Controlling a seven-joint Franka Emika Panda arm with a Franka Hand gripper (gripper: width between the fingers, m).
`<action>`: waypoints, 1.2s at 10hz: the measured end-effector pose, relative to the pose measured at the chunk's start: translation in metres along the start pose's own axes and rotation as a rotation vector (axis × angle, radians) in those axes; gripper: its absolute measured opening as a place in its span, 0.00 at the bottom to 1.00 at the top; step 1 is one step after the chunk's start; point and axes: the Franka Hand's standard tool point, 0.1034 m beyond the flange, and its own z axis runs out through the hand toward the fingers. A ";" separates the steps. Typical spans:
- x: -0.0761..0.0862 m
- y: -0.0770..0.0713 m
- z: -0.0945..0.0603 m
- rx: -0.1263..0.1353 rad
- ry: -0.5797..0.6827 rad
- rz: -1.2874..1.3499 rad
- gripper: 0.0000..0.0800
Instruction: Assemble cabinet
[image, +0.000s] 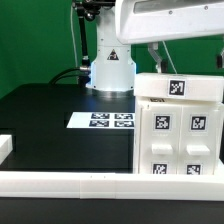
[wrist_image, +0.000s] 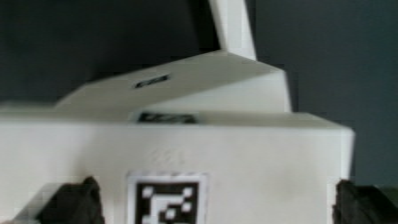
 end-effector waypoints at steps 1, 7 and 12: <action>0.001 -0.001 -0.001 -0.007 0.002 -0.161 0.81; 0.002 0.006 0.001 -0.042 -0.008 -0.590 0.81; 0.007 0.008 0.005 -0.136 -0.038 -1.116 0.81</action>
Offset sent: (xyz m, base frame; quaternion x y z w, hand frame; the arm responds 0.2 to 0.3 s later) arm 0.0000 0.0000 0.0000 0.0000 0.0000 -0.1938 0.9810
